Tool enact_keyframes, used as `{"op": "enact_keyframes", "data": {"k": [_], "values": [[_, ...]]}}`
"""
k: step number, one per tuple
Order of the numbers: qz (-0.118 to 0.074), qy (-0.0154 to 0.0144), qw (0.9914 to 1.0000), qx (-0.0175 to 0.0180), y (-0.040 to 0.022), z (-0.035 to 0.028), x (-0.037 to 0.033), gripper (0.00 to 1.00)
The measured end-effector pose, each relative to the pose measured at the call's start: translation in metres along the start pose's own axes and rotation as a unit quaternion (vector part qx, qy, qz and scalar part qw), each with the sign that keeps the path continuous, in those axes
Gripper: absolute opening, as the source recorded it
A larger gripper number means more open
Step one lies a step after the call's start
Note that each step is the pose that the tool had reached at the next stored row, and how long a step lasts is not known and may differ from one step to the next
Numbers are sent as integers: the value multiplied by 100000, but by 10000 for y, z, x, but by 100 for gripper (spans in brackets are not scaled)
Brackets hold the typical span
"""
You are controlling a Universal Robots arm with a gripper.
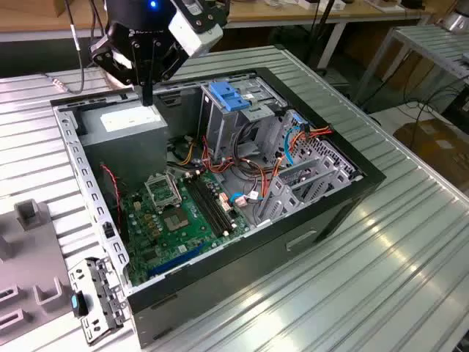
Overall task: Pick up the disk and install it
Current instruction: 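Reach for the disk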
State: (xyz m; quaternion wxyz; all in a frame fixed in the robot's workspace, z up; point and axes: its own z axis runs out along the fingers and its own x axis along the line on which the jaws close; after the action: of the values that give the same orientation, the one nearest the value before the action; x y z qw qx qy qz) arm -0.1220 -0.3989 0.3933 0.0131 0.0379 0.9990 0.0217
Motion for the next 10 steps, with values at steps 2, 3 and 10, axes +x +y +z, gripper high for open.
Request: {"op": "enact_keyframes", "data": {"k": [2, 3, 10], "values": [[5, -1, 100000, 4, 0, 0, 5, 11], [4, -3, 100000, 0, -1, 0, 8, 11], [-1, 0, 100000, 2, -3, -1, 36, 11]]}}
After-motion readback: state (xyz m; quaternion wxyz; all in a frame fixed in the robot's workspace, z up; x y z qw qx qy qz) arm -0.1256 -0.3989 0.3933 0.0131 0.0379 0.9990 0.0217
